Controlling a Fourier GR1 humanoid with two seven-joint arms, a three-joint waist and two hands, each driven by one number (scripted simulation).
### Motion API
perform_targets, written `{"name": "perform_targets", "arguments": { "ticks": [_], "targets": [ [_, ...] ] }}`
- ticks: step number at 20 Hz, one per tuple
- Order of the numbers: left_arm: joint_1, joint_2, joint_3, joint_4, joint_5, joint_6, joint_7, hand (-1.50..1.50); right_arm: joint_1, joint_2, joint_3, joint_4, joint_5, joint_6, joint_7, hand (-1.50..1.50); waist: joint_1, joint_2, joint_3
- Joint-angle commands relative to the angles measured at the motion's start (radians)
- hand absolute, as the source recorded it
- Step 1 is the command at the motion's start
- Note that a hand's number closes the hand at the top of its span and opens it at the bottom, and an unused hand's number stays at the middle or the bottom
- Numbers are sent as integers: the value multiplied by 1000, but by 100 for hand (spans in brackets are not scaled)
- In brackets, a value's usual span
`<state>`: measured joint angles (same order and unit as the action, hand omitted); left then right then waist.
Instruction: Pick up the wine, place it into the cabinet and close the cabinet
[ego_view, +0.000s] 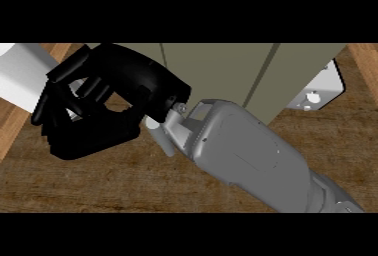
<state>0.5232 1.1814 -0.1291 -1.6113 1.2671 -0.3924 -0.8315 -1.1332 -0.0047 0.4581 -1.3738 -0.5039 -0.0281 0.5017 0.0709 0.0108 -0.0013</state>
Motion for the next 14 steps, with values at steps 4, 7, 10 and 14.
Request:
{"name": "perform_targets", "arguments": {
  "ticks": [4,7,10,14],
  "targets": [
    [8,-25,46,-11,6,-58,-10,-150,-35,4,27,192,-191,354,80,150,-9,-2,0],
    [7,-52,62,39,-9,-103,9,-150,-15,4,41,301,-189,429,16,150,-23,-3,0],
    [38,-51,110,35,4,-124,22,-150,-83,5,-43,399,-267,474,35,150,-17,-5,1],
    [56,-63,128,-15,-9,-103,63,-150,-159,5,-69,536,-323,507,-41,150,-1,-2,1]
  ]
}}
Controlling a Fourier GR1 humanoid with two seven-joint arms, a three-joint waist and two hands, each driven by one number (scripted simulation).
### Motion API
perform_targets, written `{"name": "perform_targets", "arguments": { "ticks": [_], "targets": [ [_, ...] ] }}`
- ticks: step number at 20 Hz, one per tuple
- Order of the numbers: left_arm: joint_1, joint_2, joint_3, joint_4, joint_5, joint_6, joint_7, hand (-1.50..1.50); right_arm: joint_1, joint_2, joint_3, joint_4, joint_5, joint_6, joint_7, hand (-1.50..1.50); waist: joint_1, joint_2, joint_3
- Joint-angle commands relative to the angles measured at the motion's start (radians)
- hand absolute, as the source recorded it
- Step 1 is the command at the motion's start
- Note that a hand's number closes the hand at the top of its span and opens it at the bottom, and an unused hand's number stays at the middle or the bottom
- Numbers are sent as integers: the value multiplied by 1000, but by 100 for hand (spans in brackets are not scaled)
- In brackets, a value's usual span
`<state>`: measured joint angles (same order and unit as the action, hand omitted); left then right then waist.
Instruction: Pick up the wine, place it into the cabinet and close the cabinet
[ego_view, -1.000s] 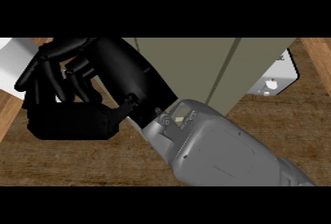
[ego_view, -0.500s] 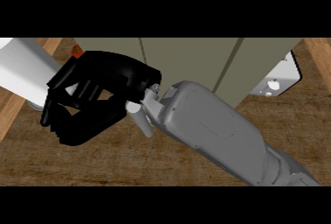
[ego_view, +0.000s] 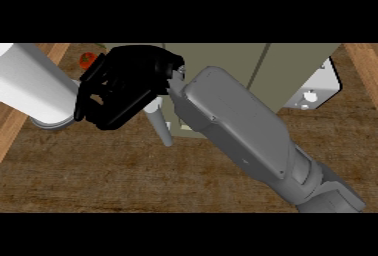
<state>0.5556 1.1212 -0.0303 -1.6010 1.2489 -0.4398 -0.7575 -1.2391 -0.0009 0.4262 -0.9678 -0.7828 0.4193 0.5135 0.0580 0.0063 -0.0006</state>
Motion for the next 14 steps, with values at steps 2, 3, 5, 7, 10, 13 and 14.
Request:
{"name": "perform_targets", "arguments": {
  "ticks": [2,3,5,7,10,13,14],
  "targets": [
    [7,-51,28,-15,-40,-36,-20,-150,1,1,-21,113,-54,109,-70,150,-13,-2,0],
    [-9,-43,35,32,-22,-70,8,-150,-44,1,-72,160,-66,128,-55,150,-18,0,0],
    [-56,-54,37,47,-6,-43,43,-150,-83,1,-67,235,-64,133,-109,150,-17,5,-1],
    [11,-59,82,6,-17,-57,16,-150,-37,-8,-95,237,-50,148,-115,150,-16,-2,1],
    [-25,-50,99,52,1,-89,53,-150,-24,-4,-95,301,-14,167,-193,150,-16,5,0],
    [-14,-97,69,42,-55,-95,43,-150,-50,-50,-125,320,1,148,-214,150,-16,4,-1],
    [-25,-66,88,-8,-25,-52,72,-150,-37,-75,-124,345,27,160,-244,150,-8,11,0]
  ]
}}
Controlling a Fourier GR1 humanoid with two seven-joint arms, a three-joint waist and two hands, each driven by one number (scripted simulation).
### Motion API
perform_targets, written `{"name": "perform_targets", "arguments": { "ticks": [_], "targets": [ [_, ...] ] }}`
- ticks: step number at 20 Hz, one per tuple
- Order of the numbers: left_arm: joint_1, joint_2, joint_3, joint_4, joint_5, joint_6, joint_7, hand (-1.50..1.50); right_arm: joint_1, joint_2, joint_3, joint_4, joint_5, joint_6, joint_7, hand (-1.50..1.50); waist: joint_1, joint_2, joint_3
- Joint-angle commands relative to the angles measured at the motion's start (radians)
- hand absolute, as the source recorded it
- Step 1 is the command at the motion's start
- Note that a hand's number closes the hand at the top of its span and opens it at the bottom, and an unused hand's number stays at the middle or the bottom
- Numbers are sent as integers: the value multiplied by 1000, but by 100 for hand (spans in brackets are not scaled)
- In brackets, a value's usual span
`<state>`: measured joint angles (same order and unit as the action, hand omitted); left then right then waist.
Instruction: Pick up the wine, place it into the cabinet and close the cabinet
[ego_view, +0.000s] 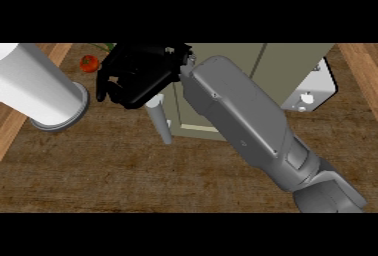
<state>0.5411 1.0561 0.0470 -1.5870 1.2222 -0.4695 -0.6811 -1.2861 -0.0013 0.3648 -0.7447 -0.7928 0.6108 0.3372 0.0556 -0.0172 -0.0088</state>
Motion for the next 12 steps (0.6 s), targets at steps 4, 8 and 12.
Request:
{"name": "perform_targets", "arguments": {
  "ticks": [4,8,12],
  "targets": [
    [-5,1,20,-6,8,-45,17,-150,-15,-139,-96,98,80,-122,-113,150,-16,31,8],
    [-16,1,27,-18,-16,-17,26,-150,-7,-150,-111,87,101,-168,-150,150,-23,32,8],
    [-27,-20,17,-34,-38,-13,24,-150,21,-146,-106,86,112,-163,-177,150,-24,34,7]
  ]
}}
